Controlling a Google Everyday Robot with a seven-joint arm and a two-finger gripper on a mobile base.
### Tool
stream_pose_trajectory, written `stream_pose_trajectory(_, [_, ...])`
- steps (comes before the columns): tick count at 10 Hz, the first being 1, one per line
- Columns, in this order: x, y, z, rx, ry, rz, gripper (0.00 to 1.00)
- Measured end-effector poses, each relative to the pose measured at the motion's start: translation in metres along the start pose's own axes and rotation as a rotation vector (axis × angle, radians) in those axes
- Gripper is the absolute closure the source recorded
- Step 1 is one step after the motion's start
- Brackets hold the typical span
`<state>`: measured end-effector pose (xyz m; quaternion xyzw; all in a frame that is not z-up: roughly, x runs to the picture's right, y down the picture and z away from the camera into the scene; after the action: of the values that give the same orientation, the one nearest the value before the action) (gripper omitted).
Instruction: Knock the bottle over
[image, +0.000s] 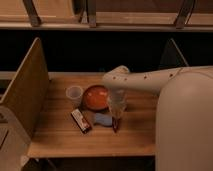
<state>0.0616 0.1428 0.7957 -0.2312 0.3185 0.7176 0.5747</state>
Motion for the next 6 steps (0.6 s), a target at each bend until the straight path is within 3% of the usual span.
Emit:
stream_pose_trajectory(3, [-0.032,0.02,-0.001,-0.044,-0.092,-0.176,1.0])
stream_pose_trajectory(6, [-0.06,0.019,-0.014,-0.014,-0.208,-0.311,1.0])
